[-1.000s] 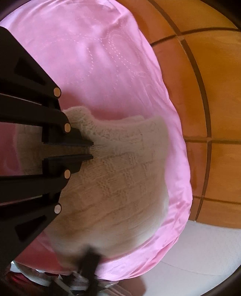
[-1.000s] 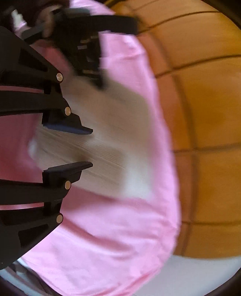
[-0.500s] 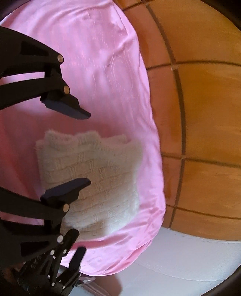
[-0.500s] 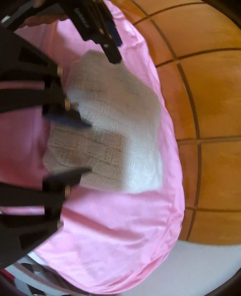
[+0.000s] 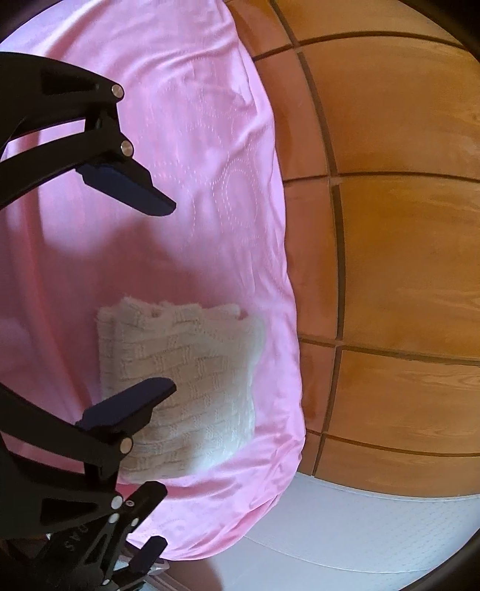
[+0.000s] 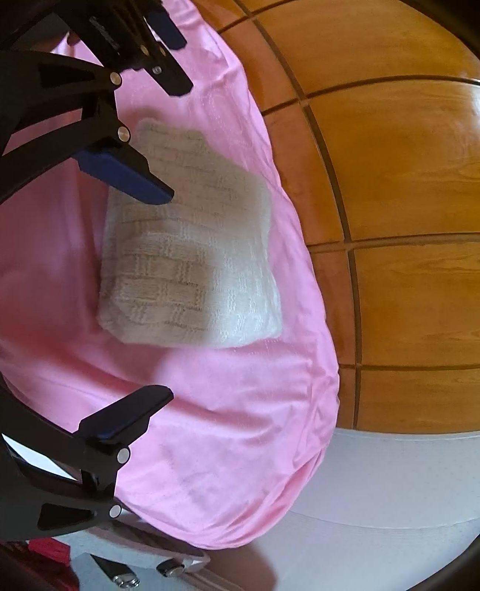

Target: Fold small clothes

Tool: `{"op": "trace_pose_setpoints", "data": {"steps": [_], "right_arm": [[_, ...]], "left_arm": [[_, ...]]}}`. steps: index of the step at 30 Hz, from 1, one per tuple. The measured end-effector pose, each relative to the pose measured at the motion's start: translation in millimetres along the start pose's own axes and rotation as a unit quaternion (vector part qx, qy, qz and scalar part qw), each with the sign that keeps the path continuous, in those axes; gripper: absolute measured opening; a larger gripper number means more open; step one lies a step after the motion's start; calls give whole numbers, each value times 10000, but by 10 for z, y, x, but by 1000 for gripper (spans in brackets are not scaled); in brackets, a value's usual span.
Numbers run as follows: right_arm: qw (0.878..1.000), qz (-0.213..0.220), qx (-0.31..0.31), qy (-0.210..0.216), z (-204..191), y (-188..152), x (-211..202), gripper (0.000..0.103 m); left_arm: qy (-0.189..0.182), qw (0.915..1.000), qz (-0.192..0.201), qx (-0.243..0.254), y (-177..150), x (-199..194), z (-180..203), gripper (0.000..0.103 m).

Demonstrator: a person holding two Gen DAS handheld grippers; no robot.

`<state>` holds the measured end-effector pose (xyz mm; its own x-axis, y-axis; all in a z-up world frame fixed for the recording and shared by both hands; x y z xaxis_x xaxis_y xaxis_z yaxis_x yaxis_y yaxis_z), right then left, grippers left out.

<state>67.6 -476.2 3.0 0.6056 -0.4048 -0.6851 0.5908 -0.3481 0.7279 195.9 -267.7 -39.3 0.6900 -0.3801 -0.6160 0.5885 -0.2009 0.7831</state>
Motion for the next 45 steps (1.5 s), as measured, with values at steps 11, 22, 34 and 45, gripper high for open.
{"op": "trace_pose_setpoints", "data": {"steps": [11,22,34,45], "right_arm": [[9998,89,-55,-197,-26,-46,-79,99],[9996,130,-117,-200,-93,-114,-136,99],[9997,144,-88,-174,-83,-114,-109,99],[9998,157,-66,-112,-96,-105,-129,99]], "left_arm": [[457,9989,69,-114,-159,-130,-209,100],[530,9986,45,7,-199,-168,-143,101],[484,9988,44,-17,-189,-184,-156,101],[496,9987,109,-41,-181,-252,-153,101]]}}
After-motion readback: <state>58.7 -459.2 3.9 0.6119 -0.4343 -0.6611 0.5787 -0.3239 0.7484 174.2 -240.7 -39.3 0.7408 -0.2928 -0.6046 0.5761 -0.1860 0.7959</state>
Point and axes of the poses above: each gripper's, at about its wrist camera, not at the fingertips, and x roughly the way its jaws point, z to its right, y to its top, the point moved 6 cm from there along x, roughly the way its jaws point
